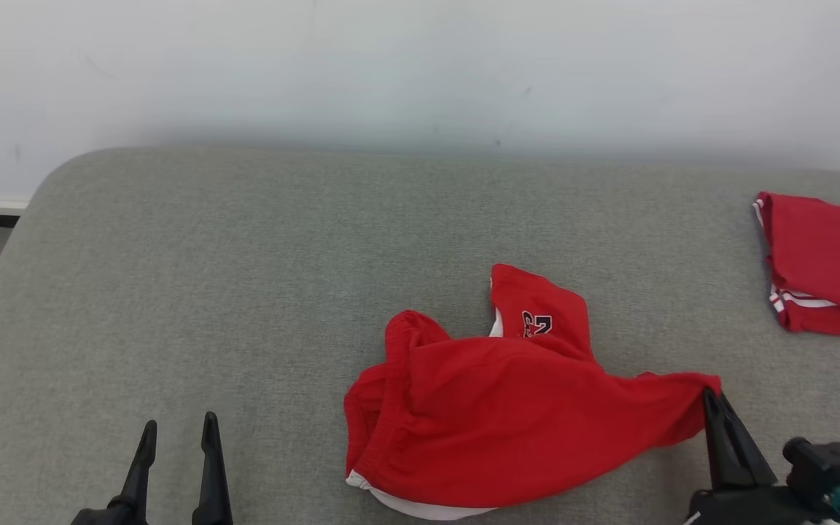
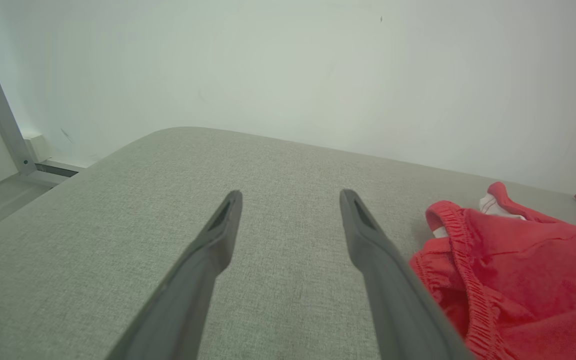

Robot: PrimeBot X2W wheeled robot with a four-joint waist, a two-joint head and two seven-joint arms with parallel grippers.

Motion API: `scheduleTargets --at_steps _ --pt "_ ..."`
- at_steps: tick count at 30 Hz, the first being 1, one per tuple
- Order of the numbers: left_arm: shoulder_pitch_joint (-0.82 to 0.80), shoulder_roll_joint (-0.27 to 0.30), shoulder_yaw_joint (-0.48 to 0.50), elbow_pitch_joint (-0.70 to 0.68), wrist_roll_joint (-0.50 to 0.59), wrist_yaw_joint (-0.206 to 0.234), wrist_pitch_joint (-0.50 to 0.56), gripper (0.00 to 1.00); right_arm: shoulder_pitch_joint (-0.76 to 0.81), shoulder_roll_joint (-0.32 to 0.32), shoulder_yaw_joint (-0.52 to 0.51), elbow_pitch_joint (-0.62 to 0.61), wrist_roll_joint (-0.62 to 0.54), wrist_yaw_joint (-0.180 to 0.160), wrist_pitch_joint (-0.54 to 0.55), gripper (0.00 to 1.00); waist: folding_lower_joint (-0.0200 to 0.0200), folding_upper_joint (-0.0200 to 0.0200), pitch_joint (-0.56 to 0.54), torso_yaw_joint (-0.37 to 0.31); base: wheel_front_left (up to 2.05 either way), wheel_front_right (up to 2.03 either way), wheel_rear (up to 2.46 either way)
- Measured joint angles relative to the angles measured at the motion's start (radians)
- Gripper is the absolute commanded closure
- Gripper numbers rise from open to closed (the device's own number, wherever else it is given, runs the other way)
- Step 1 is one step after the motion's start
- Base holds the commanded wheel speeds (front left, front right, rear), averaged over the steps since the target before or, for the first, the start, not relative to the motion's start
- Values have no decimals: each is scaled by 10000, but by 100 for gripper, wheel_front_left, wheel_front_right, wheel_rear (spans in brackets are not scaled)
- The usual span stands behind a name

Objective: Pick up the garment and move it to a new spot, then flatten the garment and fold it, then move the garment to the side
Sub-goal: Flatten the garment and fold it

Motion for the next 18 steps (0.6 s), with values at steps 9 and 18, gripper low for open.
scheduleTargets --at_steps 9,18 --pt "-116 6 -163 176 -67 -29 0 0 -1983 -186 1053 1151 -19 0 -8 100 0 0 26 499 0 0 0" --pt "-327 0 -646 468 -119 -94 0 0 -4763 -123 1902 5064 -88 0 -619 100 1 1 21 1144 0 0 0"
